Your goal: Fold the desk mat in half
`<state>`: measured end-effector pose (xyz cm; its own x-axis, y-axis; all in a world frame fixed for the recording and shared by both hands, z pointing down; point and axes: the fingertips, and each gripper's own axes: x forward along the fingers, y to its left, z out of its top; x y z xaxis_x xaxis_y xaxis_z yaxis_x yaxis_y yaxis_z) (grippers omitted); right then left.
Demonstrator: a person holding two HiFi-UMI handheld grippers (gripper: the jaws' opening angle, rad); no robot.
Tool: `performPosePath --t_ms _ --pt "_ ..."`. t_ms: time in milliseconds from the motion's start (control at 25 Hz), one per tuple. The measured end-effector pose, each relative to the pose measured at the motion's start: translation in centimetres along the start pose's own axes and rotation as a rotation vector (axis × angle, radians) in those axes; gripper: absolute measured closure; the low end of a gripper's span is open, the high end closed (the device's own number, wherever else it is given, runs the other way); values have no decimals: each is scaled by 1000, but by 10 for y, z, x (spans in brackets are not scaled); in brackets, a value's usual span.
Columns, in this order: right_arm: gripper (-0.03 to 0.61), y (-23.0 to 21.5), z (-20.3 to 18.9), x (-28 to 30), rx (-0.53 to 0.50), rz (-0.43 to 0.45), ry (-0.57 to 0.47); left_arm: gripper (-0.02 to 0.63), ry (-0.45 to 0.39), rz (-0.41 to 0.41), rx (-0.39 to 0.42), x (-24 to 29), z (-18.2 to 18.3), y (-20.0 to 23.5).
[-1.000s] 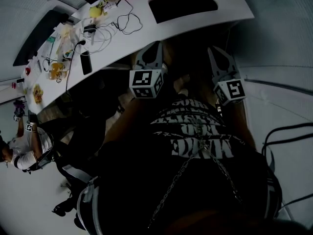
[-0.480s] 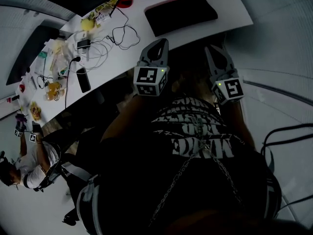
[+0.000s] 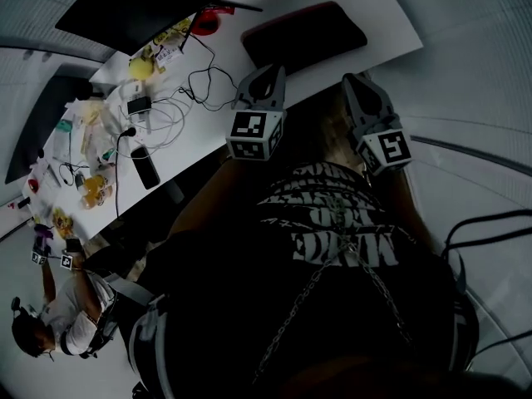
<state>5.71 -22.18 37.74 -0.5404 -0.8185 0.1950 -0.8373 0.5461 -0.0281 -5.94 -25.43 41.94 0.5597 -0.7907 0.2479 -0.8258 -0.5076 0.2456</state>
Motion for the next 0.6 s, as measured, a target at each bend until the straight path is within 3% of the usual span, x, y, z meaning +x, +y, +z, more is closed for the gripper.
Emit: performPosePath --t_ms 440,600 --pt "578 -7 3 13 -55 -97 34 607 -11 -69 -55 20 5 26" --pt "578 -10 8 22 -72 -76 38 607 -15 -58 -55 26 10 32"
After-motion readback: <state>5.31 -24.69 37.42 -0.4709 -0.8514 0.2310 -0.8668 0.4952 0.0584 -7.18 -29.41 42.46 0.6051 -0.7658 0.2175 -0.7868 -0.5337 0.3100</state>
